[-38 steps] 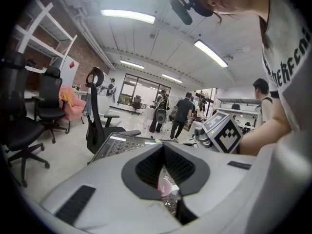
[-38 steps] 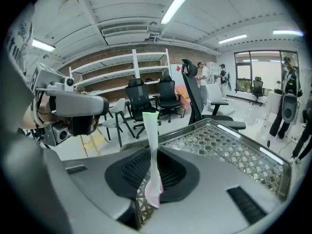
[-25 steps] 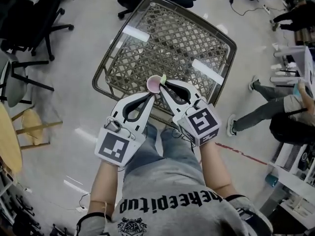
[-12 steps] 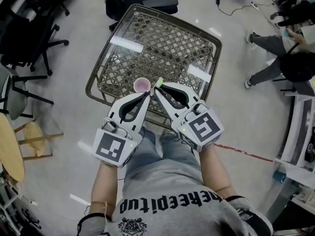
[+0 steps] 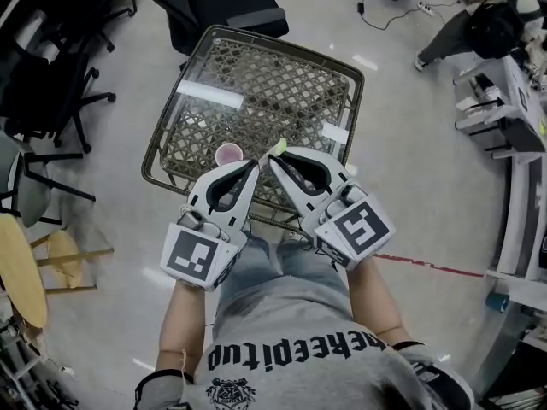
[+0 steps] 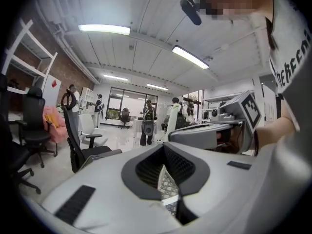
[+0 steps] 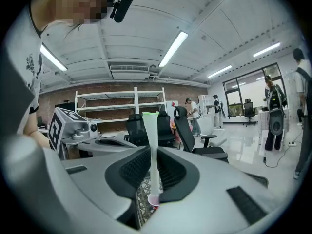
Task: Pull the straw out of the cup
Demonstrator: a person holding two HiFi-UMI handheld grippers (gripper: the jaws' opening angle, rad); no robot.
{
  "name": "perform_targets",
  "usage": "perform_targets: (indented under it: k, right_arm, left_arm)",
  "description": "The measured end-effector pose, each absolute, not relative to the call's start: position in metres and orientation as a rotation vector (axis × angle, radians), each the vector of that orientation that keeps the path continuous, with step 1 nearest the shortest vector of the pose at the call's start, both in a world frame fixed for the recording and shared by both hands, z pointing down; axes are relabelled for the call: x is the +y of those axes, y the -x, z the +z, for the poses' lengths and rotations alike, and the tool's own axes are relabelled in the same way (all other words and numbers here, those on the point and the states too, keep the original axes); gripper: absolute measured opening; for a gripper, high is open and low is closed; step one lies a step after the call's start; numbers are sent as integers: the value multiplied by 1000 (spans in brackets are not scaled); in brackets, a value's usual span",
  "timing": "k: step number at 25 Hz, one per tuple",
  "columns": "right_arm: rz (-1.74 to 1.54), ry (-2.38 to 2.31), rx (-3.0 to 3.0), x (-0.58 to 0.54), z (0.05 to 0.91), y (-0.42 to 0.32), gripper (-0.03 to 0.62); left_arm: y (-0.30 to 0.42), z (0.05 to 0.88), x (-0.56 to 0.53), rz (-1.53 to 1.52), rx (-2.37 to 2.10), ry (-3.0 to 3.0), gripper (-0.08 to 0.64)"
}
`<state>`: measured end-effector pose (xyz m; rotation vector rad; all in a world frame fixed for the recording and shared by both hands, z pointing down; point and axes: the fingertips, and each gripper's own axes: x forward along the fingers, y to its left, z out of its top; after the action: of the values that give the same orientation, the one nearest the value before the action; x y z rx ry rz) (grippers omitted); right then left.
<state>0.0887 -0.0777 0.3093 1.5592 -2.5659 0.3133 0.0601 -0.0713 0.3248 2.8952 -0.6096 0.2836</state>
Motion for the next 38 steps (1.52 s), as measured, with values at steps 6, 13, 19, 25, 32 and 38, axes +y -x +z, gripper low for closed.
perform_targets:
  k: [6,13,19,25,32,38]
  right_arm:
    - [270,-1619,-2581,-60,291,-107,67]
    - [238,-1655,-2593,-39,278,-123,67]
    - [226,-1666,-2615,-28,271,-136,67]
    - [217,-1657,-2634,-21,268,-145,64]
    - [204,-1660,-2648,-16,266,-150,63]
    - [206,-1658,-2655,-16,260,-147,63]
  left_arm:
    - [-77,309,-60,251,-586,-2934,26]
    - [-92,296,-42,223,-561,-2958,26]
    - [-106,290,-32,218,-563,-2968,26]
    - [-116,287,-25,217,-573,-2980,25]
    - [-119,287,-23,218,-593,-2985,25]
    - [-115,279,-22,214,-599,-2987,26]
